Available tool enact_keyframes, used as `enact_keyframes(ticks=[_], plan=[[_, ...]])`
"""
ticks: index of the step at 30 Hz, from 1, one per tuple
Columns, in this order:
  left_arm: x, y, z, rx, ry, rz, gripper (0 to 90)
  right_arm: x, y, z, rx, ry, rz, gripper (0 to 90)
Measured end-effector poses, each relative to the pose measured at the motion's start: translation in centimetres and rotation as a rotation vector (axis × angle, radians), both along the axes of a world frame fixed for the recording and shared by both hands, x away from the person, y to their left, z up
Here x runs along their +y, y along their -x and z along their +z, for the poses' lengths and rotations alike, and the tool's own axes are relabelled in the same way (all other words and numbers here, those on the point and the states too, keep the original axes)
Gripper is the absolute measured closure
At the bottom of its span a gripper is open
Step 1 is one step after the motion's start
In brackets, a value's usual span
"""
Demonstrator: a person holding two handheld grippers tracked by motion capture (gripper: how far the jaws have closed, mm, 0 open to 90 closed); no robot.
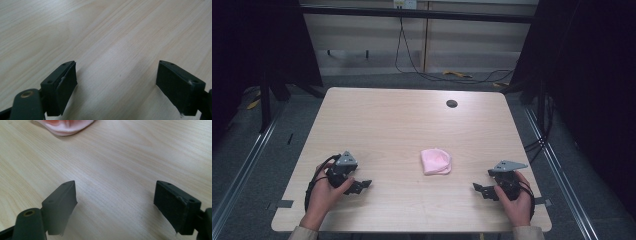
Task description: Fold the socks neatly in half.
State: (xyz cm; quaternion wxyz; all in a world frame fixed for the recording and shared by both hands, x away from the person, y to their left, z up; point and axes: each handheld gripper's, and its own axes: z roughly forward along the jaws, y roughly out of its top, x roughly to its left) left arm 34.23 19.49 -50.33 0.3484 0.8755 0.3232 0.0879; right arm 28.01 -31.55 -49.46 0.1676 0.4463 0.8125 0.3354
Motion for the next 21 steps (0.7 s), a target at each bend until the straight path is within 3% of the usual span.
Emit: enact_keyframes(ticks=[10, 15, 21], plan=[[1.7, 0.6, -0.1, -0.005, -0.006, 0.018, 16.8, -0.5, 0.1, -0.1, 0.0, 0.007, -0.006, 18.3], [2.8, 0.9, -0.2, -0.013, -0.029, 0.023, 16.8, -0.6, 0.1, -0.2, 0.001, 0.013, -0.008, 18.3], [3.6, 1.2, -0.3, -0.012, -0.022, 0.044, 16.7, -0.5, 0.1, -0.2, -0.009, 0.024, 0.001, 18.1]])
